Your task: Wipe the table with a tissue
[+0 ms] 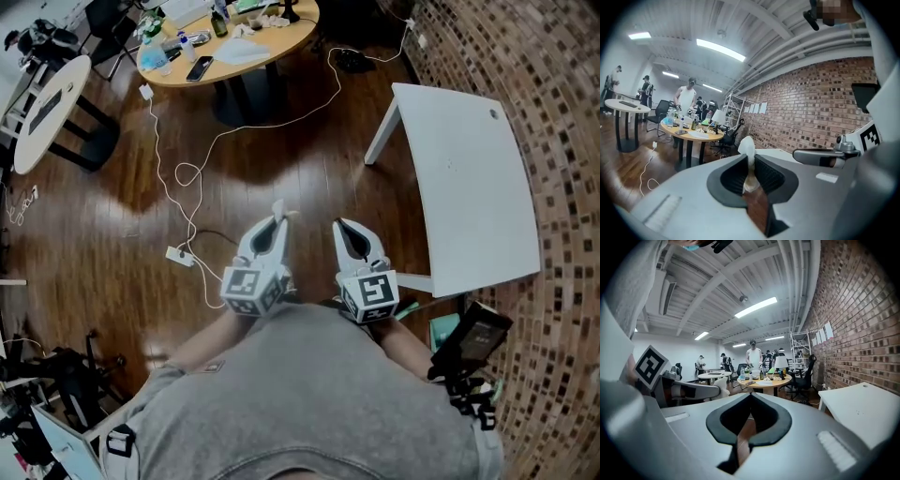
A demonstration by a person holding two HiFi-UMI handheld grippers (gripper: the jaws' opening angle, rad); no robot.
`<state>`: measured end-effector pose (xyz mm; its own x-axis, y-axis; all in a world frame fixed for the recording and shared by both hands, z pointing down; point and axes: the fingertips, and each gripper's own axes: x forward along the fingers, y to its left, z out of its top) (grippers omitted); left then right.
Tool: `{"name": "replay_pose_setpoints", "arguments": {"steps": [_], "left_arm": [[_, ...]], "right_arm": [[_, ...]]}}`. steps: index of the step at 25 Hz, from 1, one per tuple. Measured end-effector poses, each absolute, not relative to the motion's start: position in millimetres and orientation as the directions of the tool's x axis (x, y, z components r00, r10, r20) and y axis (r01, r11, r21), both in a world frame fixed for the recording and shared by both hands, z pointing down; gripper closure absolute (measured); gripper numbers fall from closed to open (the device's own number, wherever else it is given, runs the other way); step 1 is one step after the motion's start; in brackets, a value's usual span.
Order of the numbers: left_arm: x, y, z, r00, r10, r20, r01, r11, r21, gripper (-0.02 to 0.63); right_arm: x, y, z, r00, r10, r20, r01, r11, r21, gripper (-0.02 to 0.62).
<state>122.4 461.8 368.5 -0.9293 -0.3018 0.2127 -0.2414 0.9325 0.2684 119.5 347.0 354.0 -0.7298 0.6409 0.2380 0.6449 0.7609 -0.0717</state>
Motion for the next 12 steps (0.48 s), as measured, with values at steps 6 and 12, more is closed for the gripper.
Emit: {"name": "replay_pose_setpoints", "arguments": {"steps": [6, 12], "left_arm": [[88.9, 485.2, 370.5, -0.880, -0.413, 0.236, -0.346, 0.896, 0.278, 0.560], [54.4, 470.1, 379.0, -0.833, -0.500, 0.239, -0.430, 0.855, 0.290, 0.560]], "right_arm": [[93.3, 369.5, 352.4, -0.802, 0.547, 0.240, 0.544, 0.835, -0.084, 0.580], [74.6, 354.6, 358.1, -0.852, 0.455, 0.260, 0.450, 0.889, -0.082, 0.580]]}}
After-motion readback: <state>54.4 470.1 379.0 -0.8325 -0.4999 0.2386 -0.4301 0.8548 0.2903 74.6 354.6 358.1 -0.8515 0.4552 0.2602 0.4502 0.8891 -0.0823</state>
